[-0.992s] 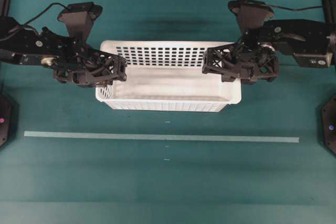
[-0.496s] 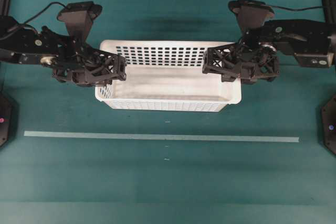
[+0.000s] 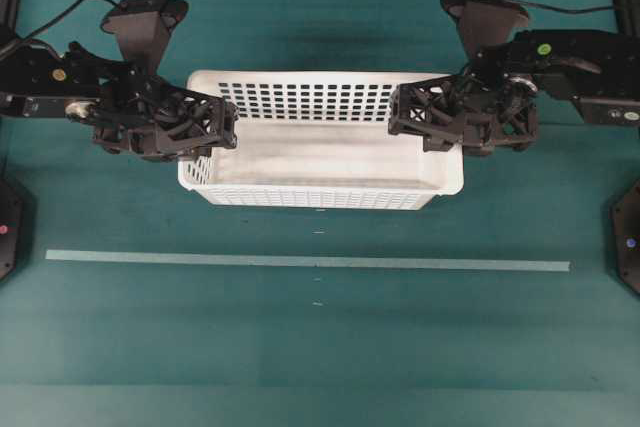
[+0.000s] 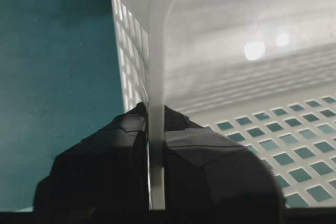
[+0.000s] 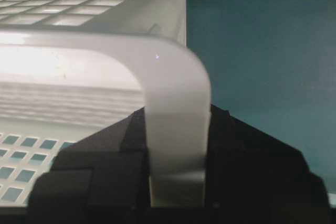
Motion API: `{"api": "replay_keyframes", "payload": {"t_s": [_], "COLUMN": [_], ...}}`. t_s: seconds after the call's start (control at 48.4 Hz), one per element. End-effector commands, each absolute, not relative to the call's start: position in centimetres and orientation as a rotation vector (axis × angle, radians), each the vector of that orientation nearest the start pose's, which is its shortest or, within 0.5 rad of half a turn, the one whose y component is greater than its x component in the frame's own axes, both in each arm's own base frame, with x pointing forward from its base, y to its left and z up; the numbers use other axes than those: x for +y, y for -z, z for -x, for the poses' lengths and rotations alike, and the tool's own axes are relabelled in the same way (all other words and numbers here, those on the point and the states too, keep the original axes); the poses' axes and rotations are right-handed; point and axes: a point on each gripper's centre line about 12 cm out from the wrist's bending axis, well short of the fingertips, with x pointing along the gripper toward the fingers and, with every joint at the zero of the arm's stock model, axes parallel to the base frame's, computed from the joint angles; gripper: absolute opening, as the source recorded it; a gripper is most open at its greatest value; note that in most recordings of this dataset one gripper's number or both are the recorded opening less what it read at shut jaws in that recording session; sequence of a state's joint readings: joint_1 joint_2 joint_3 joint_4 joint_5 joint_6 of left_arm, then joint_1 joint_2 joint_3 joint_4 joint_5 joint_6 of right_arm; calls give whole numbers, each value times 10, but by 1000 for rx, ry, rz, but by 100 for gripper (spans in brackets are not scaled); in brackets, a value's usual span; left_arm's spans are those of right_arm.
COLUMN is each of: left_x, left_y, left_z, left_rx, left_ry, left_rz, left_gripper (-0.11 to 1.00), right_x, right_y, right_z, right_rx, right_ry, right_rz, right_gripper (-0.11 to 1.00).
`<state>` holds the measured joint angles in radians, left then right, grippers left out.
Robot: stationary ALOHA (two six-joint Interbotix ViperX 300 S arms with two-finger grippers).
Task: Lift the white basket with both hands.
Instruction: 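Lift the basket with both grippers and pull it toward the front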
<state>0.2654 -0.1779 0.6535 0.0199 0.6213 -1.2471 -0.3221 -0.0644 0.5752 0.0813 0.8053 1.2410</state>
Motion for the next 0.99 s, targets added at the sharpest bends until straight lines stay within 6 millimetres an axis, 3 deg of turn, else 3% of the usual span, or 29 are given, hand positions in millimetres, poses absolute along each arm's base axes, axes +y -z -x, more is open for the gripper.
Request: {"api": "replay_keyframes", "payload": {"t_s": [0.0, 0.145, 0.351, 0.971], "left_x": [87, 78, 61, 13], "left_y": [-207, -213, -205, -201], "left_z": [-317, -315, -311, -315], "left_rx": [756, 757, 779, 843], "left_ry": [-864, -856, -856, -783], "left_rz": [1233, 1247, 1277, 1275], "left_gripper": [-1, -1, -1, -1], "right_x": [-95, -88, -78, -24], "right_y": [-174, -177, -177, -173], "right_z": [-318, -319, -319, -324], "right_rx": [980, 979, 994, 1055], "right_ry": [1033, 1014, 998, 956], "right_rz": [-1327, -1325, -1321, -1311], "right_gripper": [16, 16, 16, 16]}}
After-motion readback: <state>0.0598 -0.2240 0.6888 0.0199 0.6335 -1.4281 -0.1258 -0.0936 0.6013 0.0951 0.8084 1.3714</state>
